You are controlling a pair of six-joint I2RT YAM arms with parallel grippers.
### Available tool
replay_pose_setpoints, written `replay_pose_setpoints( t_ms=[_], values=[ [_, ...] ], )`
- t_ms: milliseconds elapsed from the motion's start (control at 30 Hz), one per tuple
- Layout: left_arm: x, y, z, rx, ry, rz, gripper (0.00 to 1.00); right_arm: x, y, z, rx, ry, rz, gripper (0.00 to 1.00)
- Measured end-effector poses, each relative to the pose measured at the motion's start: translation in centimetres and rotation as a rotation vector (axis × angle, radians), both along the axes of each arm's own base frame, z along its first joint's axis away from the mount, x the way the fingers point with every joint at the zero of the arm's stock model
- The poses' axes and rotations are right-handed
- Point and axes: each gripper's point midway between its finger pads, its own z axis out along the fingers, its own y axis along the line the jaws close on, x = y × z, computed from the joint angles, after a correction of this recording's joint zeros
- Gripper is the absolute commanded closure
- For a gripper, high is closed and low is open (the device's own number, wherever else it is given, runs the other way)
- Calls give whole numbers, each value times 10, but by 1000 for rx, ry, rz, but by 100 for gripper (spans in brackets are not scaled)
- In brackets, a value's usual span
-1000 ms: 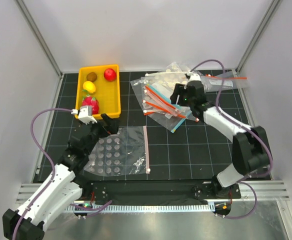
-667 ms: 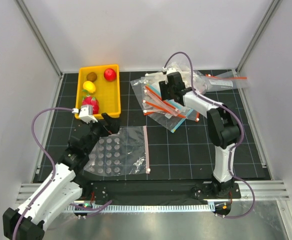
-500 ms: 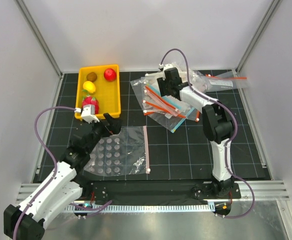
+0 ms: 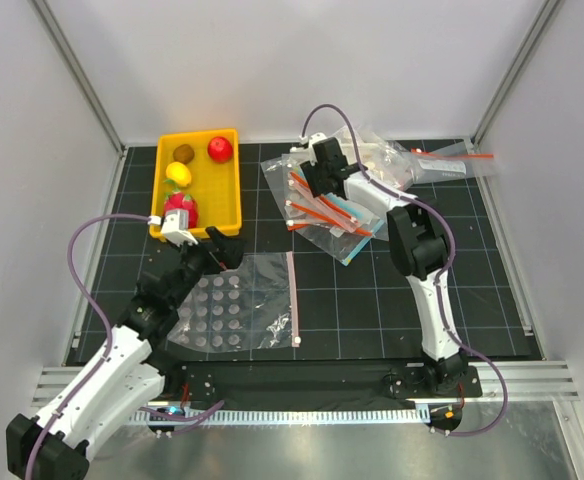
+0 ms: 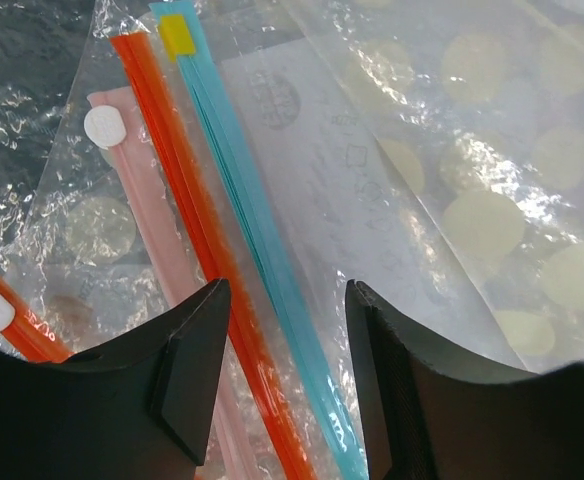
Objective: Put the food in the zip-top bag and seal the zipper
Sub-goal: Pick up the zipper food storage bag at the center of the board.
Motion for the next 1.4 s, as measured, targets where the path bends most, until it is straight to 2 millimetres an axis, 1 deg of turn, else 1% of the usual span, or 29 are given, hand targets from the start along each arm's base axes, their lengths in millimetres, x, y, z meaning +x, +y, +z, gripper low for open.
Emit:
replay_pose_setpoints(
  t_ms=[133,300,333,367,400,433,500,533,667,733,800,900,1033,1100,1167,1200,1233,1300,1333,1400],
  values=[
    [-2,-1,5,-11,-13,-9,0,9,6,-11,-19,6,6,53],
    [-4,-2,7,-16,-18,-16,0,17,1,-22,-61,3,-27,55],
    [-4,-2,7,-16,-18,-18,0,17,-1,-25,-71,8,-34,60],
    [-4,-2,7,-16,-18,-19,0,16,-3,-26,-80,11,-40,63],
    [-4,-2,7,-16,-18,-19,0,16,-4,-26,-86,12,-45,69],
    [-4,-2,7,-16,-18,-19,0,16,-6,-27,-94,12,-51,82],
    [-4,-2,7,-16,-18,-19,0,16,-9,-25,-109,9,-61,98],
    [-4,-2,7,-16,-17,-19,0,17,-11,-24,-114,5,-68,99],
    [-3,-2,4,-13,-10,-18,0,18,-14,-19,-122,-9,-93,99],
    [-2,-3,2,-11,-2,-17,0,12,-13,-16,-125,-14,-92,99],
    [-1,-3,-1,-11,9,-15,0,-3,-11,-9,-130,-7,-84,99],
    [0,-4,-3,-17,19,-11,0,-27,-1,20,-100,-31,-71,99],
    [2,-5,-3,-24,22,-10,0,-65,27,86,5,-119,-42,99],
    [3,-6,-2,-31,20,-9,0,-87,49,121,78,-170,-14,99],
    [3,-6,-1,-41,21,-8,0,-110,68,145,140,-199,16,99],
    [3,-7,-1,-46,21,-7,0,-122,75,157,177,-210,23,99],
    [3,-7,0,-51,20,-7,0,-137,89,162,201,-209,53,99],
    [3,-8,1,-62,12,-13,0,-167,107,167,251,-195,88,99],
    [3,-10,1,-68,7,-20,0,-178,111,166,269,-183,98,99],
    [1,-15,3,-84,-2,-51,0,-207,115,155,292,-145,115,99]
  ],
)
